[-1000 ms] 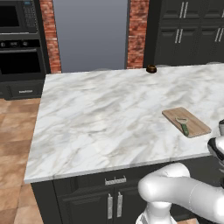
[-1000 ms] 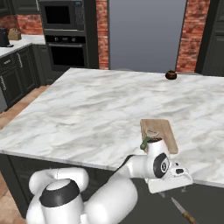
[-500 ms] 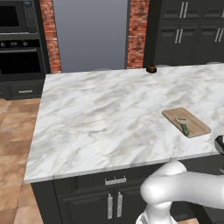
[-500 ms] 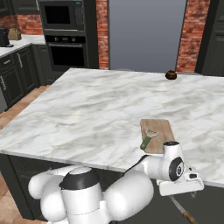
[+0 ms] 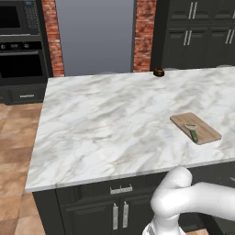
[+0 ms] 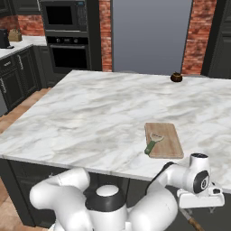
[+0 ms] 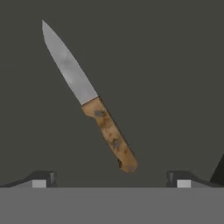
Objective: Open the drawer on the right and place the cutting tools on the cutting board.
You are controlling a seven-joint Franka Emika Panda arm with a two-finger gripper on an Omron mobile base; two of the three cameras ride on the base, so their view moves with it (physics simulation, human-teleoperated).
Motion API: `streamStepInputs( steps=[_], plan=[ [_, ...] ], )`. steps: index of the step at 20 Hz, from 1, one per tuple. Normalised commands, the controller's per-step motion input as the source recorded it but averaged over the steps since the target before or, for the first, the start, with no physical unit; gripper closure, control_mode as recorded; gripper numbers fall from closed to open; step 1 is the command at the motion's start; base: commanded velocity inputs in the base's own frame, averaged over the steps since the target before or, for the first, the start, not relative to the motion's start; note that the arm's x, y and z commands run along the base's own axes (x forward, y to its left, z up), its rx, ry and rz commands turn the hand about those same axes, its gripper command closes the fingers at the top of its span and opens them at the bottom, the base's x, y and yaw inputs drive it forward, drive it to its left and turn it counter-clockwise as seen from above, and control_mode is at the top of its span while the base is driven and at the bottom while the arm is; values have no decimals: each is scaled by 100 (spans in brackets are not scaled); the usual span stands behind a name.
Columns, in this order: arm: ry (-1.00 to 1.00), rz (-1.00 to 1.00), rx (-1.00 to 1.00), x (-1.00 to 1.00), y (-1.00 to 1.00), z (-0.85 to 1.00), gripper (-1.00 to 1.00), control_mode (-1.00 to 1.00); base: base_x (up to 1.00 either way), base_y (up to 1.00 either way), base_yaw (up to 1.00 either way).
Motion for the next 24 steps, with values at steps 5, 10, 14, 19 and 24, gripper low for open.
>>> streamStepInputs(
  steps=[5,10,14,19,24],
  plan=[
    [3,0,3,-2,-32,-33,-100,-100,0,0,0],
    [0,0,9,-24,-28,-59,-100,-100,0,0,0],
    [0,0,16,-13,-5,-29,-100,-100,0,0,0],
    [0,0,15,-13,0,-19,-100,-100,0,0,0],
    [0,0,12,-14,0,-19,-100,-100,0,0,0]
  ],
)
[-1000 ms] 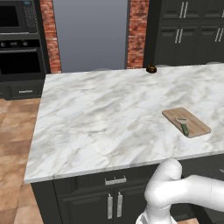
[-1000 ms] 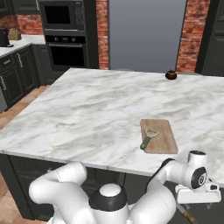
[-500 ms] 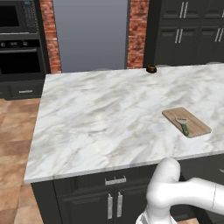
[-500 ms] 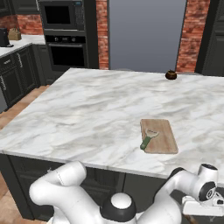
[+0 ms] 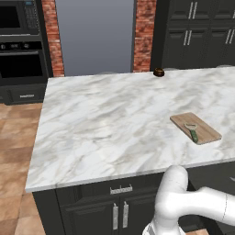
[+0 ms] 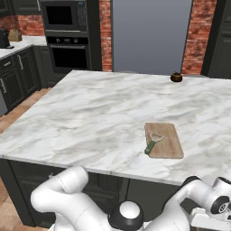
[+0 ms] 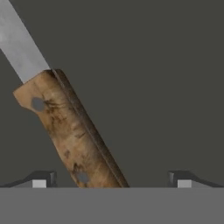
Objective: Open the drawer on the right and place the cutting tools on the cutting board.
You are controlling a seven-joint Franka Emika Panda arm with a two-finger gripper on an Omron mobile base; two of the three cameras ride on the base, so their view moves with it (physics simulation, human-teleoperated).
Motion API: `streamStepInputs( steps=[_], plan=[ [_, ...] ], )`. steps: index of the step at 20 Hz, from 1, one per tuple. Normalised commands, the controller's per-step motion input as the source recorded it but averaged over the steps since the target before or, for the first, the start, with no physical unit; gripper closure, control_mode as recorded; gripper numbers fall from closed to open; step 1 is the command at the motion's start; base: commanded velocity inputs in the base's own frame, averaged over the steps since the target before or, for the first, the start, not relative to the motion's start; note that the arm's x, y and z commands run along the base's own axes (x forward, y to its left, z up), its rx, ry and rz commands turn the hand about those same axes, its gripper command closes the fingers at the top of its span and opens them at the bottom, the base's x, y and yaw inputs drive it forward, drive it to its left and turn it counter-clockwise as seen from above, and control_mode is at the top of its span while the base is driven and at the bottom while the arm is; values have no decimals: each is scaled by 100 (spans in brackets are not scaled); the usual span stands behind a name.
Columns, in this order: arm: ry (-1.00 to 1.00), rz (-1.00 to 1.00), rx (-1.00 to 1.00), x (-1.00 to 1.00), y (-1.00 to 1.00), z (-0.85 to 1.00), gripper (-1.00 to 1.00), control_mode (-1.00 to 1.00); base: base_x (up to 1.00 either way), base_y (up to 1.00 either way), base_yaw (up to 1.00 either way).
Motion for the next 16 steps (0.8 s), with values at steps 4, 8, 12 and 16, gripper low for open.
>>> streamStepInputs(
  steps=[4,8,12,16],
  plan=[
    [0,0,7,-14,1,-21,-100,-100,0,0,0],
    [0,0,2,-9,14,-25,-100,-100,0,0,0],
    [0,0,0,-2,14,-8,100,-100,0,0,0],
    [-7,0,0,-17,7,3,100,-100,0,0,0]
  ],
)
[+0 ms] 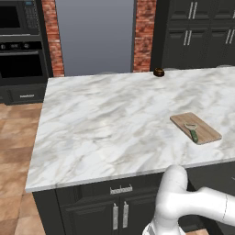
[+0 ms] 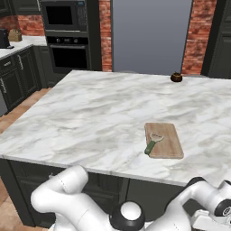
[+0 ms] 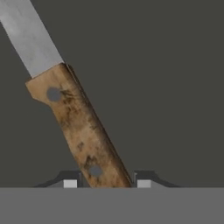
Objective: Open the drawer on the right and place the cutting tools on the cutting board.
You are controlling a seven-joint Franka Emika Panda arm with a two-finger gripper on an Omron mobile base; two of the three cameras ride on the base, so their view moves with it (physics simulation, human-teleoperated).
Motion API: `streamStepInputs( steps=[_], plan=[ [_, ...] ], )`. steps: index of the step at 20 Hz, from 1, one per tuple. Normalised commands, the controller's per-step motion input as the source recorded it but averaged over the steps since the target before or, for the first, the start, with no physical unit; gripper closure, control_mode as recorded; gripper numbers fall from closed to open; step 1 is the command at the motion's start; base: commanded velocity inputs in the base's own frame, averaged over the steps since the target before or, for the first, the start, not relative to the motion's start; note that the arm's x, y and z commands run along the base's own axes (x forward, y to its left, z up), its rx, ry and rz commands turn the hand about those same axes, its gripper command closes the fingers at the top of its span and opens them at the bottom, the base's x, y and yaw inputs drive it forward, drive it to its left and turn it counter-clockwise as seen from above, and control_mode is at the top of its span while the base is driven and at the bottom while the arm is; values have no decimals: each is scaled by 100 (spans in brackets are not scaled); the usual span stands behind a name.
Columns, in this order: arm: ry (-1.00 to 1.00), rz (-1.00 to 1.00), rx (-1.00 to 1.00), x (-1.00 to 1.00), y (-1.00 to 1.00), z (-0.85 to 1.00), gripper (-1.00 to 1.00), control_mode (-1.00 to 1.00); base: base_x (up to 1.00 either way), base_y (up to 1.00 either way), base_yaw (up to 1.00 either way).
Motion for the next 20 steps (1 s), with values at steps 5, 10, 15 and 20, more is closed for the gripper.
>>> streamStepInputs(
  steps=[5,10,15,20],
  plan=[
    [-34,-1,-2,-64,37,26,100,-100,0,0,0],
    [-45,-4,0,-49,20,86,100,-100,0,0,0],
    [-52,-11,0,-2,46,100,100,-100,0,0,0],
    [-47,-22,-2,36,95,100,100,-100,0,0,0]
  ],
)
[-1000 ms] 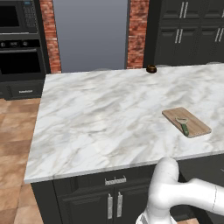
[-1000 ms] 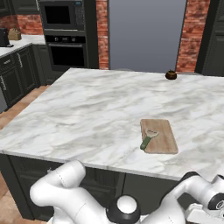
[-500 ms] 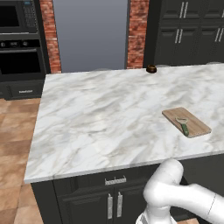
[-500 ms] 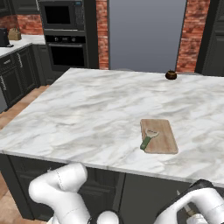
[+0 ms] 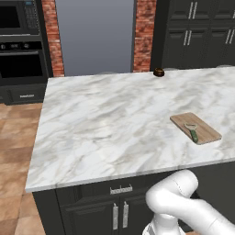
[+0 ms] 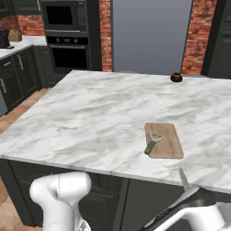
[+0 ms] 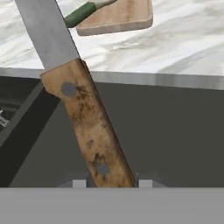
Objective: Open the drawer on the right and place the cutting tools on the cutting board.
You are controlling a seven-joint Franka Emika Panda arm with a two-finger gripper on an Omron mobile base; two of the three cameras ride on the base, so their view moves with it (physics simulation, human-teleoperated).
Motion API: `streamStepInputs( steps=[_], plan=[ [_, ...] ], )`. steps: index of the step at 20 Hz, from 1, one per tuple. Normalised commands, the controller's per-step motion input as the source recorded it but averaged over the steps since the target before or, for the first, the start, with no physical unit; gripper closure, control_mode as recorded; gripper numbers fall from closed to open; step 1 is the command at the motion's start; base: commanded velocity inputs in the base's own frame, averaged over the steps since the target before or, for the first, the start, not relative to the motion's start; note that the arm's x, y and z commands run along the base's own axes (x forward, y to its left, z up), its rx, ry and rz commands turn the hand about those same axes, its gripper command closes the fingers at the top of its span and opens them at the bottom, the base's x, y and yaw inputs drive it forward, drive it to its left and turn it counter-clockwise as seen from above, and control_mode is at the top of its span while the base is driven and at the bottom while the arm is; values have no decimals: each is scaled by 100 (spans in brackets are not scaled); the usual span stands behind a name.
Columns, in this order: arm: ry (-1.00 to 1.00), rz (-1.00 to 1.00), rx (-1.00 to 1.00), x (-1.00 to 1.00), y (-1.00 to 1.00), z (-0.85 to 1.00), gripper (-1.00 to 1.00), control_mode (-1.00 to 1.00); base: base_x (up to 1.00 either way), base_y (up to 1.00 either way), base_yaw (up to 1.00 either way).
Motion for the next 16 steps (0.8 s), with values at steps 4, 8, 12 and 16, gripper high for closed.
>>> streamStepInputs(
  steps=[4,8,12,16],
  plan=[
    [-26,-31,-12,93,100,97,100,-100,0,0,0],
    [-3,-33,-19,100,100,90,100,-100,0,0,0],
    [3,-31,-15,100,100,75,100,-100,0,0,0],
    [28,-23,-13,100,100,61,100,-100,0,0,0]
  ],
)
